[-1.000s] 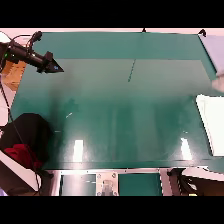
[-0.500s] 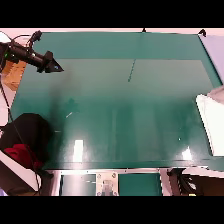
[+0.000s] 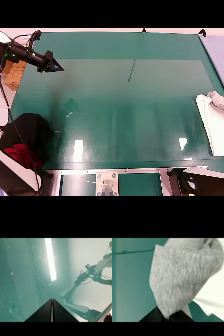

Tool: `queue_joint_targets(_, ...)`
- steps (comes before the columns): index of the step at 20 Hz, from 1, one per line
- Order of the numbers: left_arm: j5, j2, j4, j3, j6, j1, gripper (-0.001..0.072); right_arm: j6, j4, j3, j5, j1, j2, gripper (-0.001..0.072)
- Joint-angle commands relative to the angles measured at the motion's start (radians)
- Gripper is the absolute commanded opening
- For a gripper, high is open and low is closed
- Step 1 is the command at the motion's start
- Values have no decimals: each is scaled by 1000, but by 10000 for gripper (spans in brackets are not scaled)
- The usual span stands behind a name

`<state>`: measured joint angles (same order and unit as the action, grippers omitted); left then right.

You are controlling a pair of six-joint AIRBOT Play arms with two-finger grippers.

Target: Fold the shirts.

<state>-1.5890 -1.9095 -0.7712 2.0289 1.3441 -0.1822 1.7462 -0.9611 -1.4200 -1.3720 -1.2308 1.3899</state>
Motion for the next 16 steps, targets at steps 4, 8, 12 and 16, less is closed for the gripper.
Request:
queue_joint_targets(4, 2, 0, 0, 0, -17, 0, 22, 39, -445, 46, -133, 2, -20, 17)
queue_joint_targets(8, 3, 0, 0, 0, -18, 0, 22, 37, -573, 115, -58, 1, -20, 17)
queue_joint_targets(12, 3, 0, 0, 0, -18, 0, 22, 34, -573, 228, 34, 5, -19, 18)
queue_joint_targets(16, 3, 0, 0, 0, -18, 0, 22, 34, -588, 227, 2, 4, -18, 529)
